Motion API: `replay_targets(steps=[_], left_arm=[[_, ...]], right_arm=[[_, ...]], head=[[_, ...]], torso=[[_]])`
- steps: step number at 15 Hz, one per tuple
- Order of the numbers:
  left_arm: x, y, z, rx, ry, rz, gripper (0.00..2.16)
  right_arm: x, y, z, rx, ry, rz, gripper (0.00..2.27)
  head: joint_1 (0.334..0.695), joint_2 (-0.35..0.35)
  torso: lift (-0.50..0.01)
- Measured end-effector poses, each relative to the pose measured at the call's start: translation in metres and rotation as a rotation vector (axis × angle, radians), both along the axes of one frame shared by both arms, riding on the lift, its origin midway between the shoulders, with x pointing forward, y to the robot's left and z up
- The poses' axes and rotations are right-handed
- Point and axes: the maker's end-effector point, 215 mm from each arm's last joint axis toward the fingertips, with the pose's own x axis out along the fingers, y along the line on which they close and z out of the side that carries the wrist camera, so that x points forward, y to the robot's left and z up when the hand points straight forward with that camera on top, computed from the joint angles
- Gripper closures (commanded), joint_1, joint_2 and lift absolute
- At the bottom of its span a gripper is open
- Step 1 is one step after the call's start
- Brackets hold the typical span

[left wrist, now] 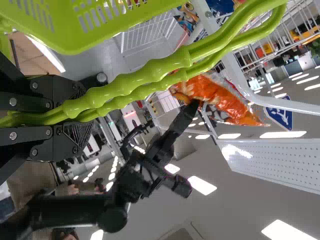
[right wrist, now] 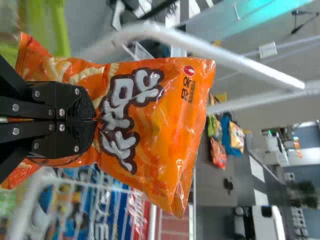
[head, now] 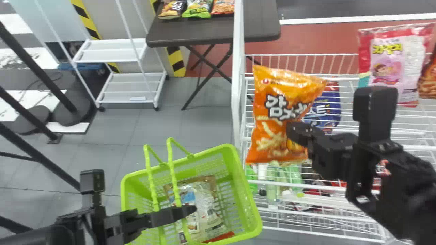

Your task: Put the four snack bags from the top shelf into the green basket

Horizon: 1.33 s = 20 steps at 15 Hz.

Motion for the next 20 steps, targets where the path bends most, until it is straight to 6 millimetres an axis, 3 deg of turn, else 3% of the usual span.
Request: replay_targets(steps=[2,3,6,9,12,17,18,19,20], left_arm=[[0.000,-0.002,0.000,-0.002,0.000,-0.005,2.15],[-0.001,-0.003,0.001,-0.004,-0.001,-0.006,2.15],[0.000,-0.005,0.003,-0.012,-0.005,-0.010,2.15],[-0.001,-0.008,0.004,-0.018,-0.007,-0.013,2.15],[-0.001,-0.011,0.004,-0.023,-0.006,-0.017,2.15],[-0.002,-0.016,0.004,-0.028,-0.005,-0.027,2.15],[-0.002,-0.016,0.004,-0.028,-0.006,-0.027,2.15],[-0.002,-0.016,0.004,-0.028,-0.007,-0.028,2.15],[-0.001,-0.017,0.005,-0.029,-0.007,-0.031,2.15]], right_arm=[[-0.038,0.037,-0.007,0.034,0.085,0.093,2.25],[-0.050,0.054,-0.013,0.040,0.114,0.132,2.25],[-0.076,0.105,-0.052,0.034,0.209,0.243,2.25],[-0.077,0.142,-0.091,0.012,0.242,0.305,2.25],[-0.064,0.179,-0.115,0.032,0.224,0.354,2.25],[-0.076,0.194,-0.165,-0.014,0.316,0.409,2.22],[-0.080,0.197,-0.170,-0.013,0.333,0.418,1.96],[-0.085,0.202,-0.171,0.003,0.349,0.438,1.11],[-0.091,0.209,-0.169,0.033,0.361,0.470,0.07]], head=[[0.695,0.287],[0.695,0.345],[0.695,0.350],[0.695,0.350],[0.695,0.350],[0.695,0.350],[0.695,0.350],[0.695,0.350],[0.695,0.350]], torso=[[0.000],[0.000],[0.000],[0.000],[0.000],[0.000],[0.000],[0.000],[0.000]])
